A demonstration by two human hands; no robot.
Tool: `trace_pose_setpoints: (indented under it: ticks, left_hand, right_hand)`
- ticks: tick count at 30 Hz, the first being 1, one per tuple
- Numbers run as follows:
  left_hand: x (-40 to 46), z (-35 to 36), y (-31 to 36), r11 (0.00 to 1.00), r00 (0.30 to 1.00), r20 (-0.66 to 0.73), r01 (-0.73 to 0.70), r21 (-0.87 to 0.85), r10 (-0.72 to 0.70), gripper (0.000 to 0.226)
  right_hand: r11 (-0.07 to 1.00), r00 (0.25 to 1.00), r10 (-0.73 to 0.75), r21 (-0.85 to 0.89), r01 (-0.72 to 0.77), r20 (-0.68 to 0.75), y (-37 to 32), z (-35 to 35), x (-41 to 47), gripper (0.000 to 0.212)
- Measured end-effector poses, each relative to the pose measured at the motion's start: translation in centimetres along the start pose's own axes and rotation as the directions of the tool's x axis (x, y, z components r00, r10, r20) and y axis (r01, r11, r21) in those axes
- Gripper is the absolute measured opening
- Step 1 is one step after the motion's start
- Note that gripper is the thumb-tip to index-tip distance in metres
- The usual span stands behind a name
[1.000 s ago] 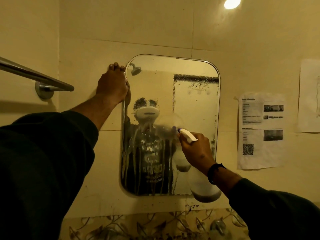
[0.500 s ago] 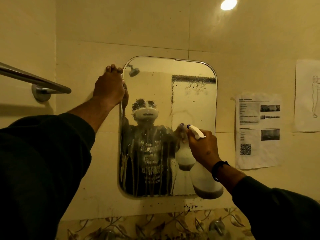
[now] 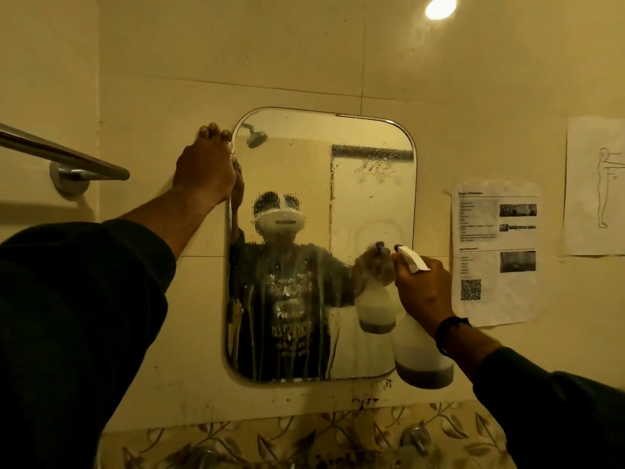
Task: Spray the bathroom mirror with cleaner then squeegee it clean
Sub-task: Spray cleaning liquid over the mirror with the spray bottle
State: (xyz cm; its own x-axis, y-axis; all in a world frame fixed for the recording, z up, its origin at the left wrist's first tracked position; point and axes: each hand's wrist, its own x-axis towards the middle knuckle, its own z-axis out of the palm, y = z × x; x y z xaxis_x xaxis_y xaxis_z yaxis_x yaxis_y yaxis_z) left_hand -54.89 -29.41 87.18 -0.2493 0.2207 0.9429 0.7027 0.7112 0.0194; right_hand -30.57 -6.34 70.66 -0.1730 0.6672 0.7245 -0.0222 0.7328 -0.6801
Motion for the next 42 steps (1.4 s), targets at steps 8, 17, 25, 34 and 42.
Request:
trace_pose_setpoints:
  ticks: [8, 17, 25, 34, 42]
  left_hand:
    - [-0.2, -0.4, 0.3, 1.0, 1.0, 0.003, -0.004, -0.011, 0.004, 0.028]
    - [-0.3, -0.6, 0.3, 1.0, 1.0, 0.002, 0.006, -0.004, -0.006, 0.029]
    - [-0.4, -0.5, 0.2, 1.0, 1.0, 0.01, 0.004, -0.007, -0.004, 0.029]
    - [-0.4, -0.6, 0.4, 1.0, 1.0, 0.002, 0.005, -0.007, -0.005, 0.028]
    - [-0.5, -0.7, 0.4, 1.0, 1.0, -0.007, 0.003, -0.014, -0.003, 0.029]
  right_hand:
    - [1.0, 1.0, -0.02, 0.018, 0.02, 0.019, 0.9, -1.4, -0.6, 0.028]
    - [0.995, 0.989, 0.099, -0.013, -0.099, 0.111, 2.7, -1.5, -1.5, 0.029]
    - [0.999, 0.986, 0.047, -0.025, -0.043, 0.159, 2.5, -0.6, -2.6, 0.029]
    - [0.997, 0.976, 0.005, 0.072, -0.021, 0.218, 1.1, 1.2, -3.6, 0.019]
    - [0.996, 0.964, -0.068, 0.067, 0.053, 0.259, -0.6, 2.7, -4.4, 0.028]
